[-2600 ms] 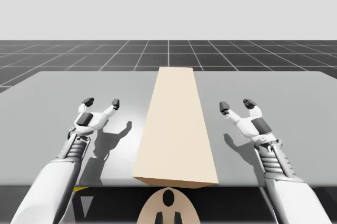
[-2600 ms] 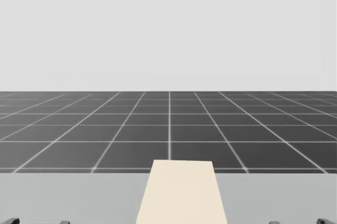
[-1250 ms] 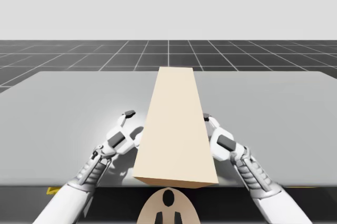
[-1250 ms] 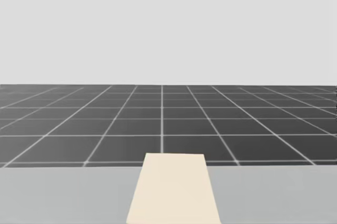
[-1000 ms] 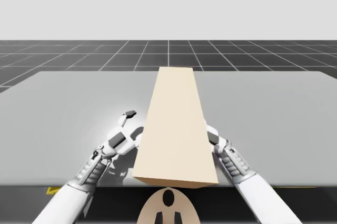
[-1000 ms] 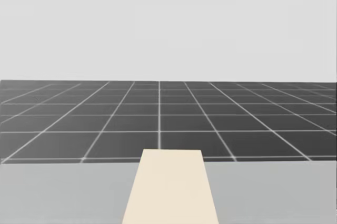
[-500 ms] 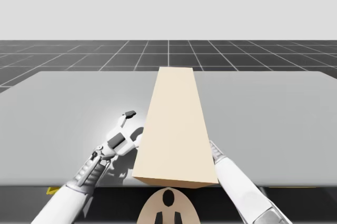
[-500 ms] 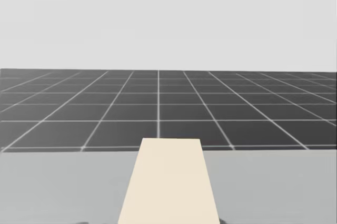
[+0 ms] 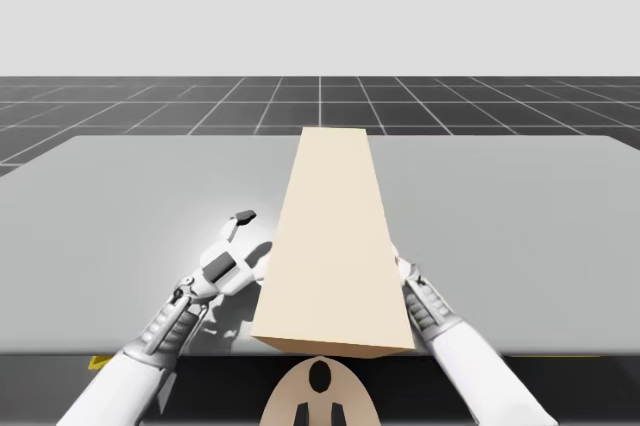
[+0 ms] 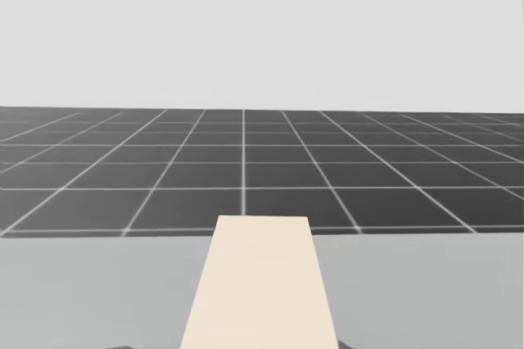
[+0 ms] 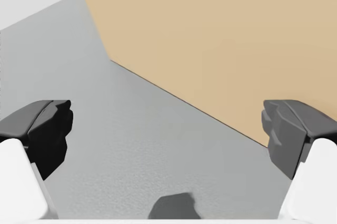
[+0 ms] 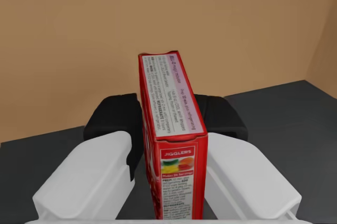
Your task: Retrieve the object from inside the box.
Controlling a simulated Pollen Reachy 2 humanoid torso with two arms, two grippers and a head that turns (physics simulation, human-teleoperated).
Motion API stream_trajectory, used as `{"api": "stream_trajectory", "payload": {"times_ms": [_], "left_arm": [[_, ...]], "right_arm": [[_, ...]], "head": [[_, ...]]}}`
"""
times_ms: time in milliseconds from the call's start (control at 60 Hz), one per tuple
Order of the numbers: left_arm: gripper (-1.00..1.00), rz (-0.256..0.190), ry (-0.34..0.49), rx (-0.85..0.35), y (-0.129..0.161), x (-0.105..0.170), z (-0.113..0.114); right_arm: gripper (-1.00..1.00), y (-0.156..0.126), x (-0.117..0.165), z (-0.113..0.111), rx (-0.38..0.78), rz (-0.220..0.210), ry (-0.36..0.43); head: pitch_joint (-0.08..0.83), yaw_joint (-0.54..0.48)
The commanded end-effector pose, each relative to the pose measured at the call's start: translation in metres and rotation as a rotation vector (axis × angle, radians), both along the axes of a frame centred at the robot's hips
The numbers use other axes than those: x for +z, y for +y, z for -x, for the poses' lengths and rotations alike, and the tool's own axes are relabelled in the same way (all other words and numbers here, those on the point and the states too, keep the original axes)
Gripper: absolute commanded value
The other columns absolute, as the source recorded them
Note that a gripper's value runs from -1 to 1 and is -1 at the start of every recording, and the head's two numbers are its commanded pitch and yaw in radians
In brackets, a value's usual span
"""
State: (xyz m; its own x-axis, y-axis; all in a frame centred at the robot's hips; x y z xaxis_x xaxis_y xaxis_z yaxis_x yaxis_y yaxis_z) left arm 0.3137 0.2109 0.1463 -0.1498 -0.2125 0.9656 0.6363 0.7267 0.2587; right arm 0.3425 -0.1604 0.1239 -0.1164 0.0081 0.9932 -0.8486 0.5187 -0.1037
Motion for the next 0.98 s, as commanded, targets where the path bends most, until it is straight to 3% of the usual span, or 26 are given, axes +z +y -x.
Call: {"api": "stream_trajectory", "payload": {"times_ms": [17,233,467,683,983], "left_arm": [[-1.0,0.007,0.002,-0.007,-0.001,0.0,-0.001],[-1.0,0.009,0.004,-0.003,0.0,0.0,-0.002],[-1.0,0.009,0.006,0.002,0.0,0.0,-0.003],[-1.0,0.013,0.006,0.012,0.003,0.002,-0.004],[-1.0,0.016,0.007,0.026,0.006,0.002,-0.006]], "right_arm": [[1.0,-0.063,0.017,0.008,-0.127,0.016,-0.051],[1.0,-0.142,0.024,0.017,-0.298,0.005,-0.056],[1.0,-0.179,0.055,0.012,-0.433,-0.021,-0.101],[1.0,-0.205,0.112,-0.002,-0.608,-0.066,-0.153],[1.0,-0.21,0.235,0.004,-0.723,-0.124,-0.327]], "head": [[0.084,-0.05],[0.083,-0.05],[0.077,-0.05],[0.075,-0.05],[0.068,-0.04]]}}
